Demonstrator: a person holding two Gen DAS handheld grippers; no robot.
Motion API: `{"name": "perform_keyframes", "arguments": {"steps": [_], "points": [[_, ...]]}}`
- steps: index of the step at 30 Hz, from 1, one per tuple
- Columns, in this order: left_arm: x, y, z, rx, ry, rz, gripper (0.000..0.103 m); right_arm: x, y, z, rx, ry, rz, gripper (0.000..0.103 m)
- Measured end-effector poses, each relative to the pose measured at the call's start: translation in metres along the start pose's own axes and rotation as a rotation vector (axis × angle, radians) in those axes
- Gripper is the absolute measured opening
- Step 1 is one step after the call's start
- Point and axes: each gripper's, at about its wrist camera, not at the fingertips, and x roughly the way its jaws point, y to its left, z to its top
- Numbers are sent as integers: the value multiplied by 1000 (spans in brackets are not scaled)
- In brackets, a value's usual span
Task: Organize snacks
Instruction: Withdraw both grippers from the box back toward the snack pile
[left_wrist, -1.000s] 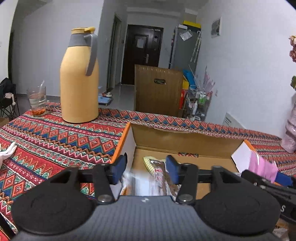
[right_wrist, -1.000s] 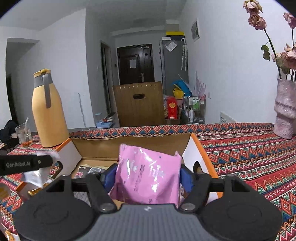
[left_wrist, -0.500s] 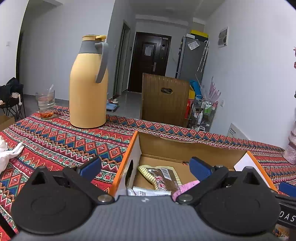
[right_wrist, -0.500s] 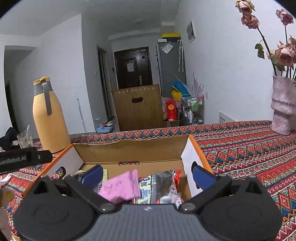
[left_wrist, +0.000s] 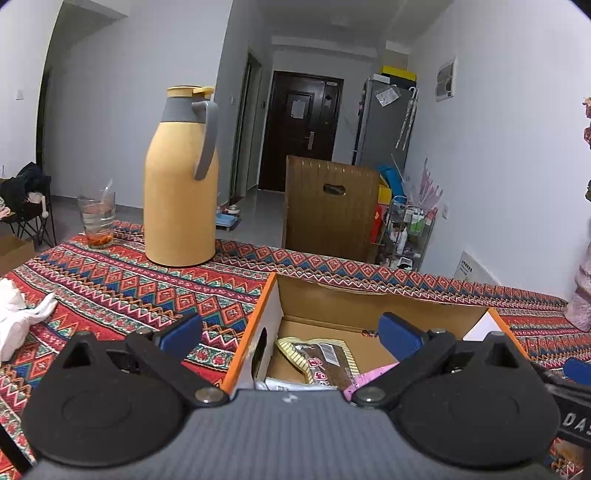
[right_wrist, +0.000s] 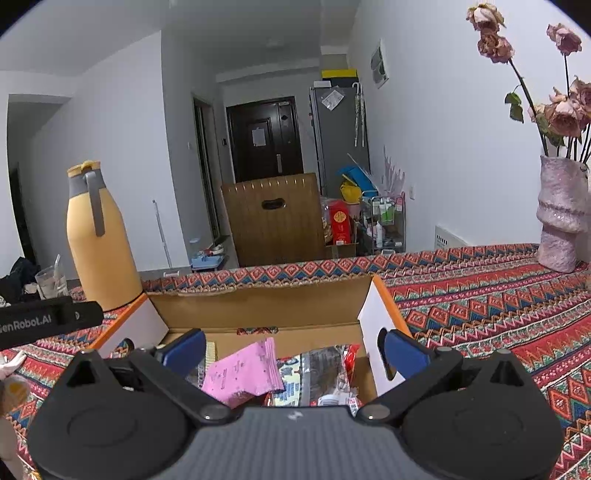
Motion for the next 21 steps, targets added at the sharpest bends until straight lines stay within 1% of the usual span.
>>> {"name": "perform_keyframes", "arguments": {"steps": [7, 11, 16, 21], "points": [[-33, 6, 9, 2, -21, -8, 103, -31, 5, 17, -14, -72, 14, 103], [-56, 11, 6, 15, -29, -13, 103, -55, 9, 20, -21, -102, 24, 103], [-85, 20, -6, 22, -27, -30, 103, -83, 11, 12, -28, -107, 24, 103], [-109, 30, -20, 29, -15, -48, 103, -113, 10, -5, -35, -96, 22, 103]]}}
